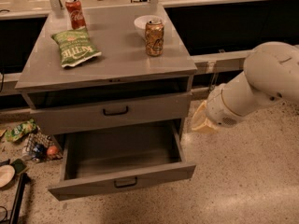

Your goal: Close middle drawer

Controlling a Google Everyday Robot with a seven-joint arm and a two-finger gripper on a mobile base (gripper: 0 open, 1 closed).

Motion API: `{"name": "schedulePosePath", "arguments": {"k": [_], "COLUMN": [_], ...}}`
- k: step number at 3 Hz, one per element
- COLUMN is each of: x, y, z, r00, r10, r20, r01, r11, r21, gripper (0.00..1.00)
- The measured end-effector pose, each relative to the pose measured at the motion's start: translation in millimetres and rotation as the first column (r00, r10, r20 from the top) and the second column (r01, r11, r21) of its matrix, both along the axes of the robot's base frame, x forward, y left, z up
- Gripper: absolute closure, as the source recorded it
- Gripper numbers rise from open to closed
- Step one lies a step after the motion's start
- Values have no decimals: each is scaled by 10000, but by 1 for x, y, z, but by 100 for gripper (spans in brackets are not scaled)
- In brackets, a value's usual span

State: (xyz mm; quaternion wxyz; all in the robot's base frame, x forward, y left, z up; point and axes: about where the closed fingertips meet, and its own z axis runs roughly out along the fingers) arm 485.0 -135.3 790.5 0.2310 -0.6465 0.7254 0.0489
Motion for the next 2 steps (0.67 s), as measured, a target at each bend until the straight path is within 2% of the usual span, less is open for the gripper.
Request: {"name": "schedulePosePath", "arguments": {"k": [1, 2], "x": [0, -31], "y": [0, 26], "z": [1, -71], "r00": [10000, 9923], "r10": [-9, 225], "r20": [18, -1215], "r01": [9, -125], "r11": [10000, 9965], "r21": [8, 823], "gripper": [100, 100]}}
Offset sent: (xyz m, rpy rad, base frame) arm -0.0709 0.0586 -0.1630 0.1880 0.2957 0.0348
